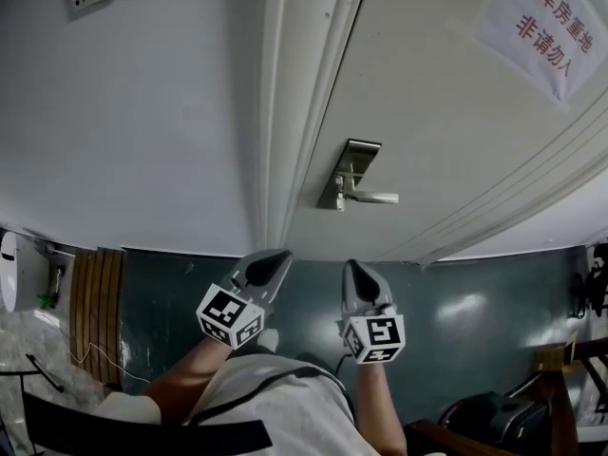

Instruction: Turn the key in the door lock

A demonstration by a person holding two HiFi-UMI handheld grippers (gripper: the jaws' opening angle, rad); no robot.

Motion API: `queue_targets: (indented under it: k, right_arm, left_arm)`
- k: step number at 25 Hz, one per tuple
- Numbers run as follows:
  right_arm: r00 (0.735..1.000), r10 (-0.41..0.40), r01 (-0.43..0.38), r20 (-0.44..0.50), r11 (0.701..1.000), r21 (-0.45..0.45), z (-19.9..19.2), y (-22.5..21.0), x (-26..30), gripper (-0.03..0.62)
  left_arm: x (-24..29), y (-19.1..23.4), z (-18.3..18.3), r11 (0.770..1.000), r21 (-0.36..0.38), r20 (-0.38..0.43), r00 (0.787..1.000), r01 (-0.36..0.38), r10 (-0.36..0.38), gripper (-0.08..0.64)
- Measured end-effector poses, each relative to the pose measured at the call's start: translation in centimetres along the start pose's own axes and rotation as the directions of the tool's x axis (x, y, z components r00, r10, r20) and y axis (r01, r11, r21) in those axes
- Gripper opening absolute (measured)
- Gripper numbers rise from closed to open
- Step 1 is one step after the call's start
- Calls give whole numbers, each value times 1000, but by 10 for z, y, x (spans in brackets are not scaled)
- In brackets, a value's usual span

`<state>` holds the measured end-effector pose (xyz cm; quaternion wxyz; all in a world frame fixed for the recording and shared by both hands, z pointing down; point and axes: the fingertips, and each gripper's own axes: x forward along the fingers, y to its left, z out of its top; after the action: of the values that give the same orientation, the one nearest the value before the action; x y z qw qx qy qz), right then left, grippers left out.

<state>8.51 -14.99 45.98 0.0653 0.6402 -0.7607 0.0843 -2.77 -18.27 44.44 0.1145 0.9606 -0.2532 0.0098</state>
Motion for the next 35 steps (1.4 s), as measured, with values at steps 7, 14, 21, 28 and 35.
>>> queue_targets:
  k: [7,14,21,28,35]
  right_arm:
    - [1000,-7,7,-11,1000,-27,4,0,15,8]
    - [1000,8,-9,-22,998,-55,1,-7,30,9]
    - [1000,25,-26,-16,997,-70,4,-22,50,9]
    - [998,7,-18,-60,985,-174,-8,-47,74,8]
    - [995,53,-60,-80,995,-81,-28,-59,105,11]
  left_arm:
    - [1,13,2,1000,-16,14,1000,0,0,6]
    - [7,16,2,1000,-24,17,1000,-15,15,6]
    - [18,18,10,998,-16,30,998,-58,59,6]
    - [40,14,13,995,10,21,995,-95,94,6]
    - [51,4,7,994,23,-1,995,-104,104,6]
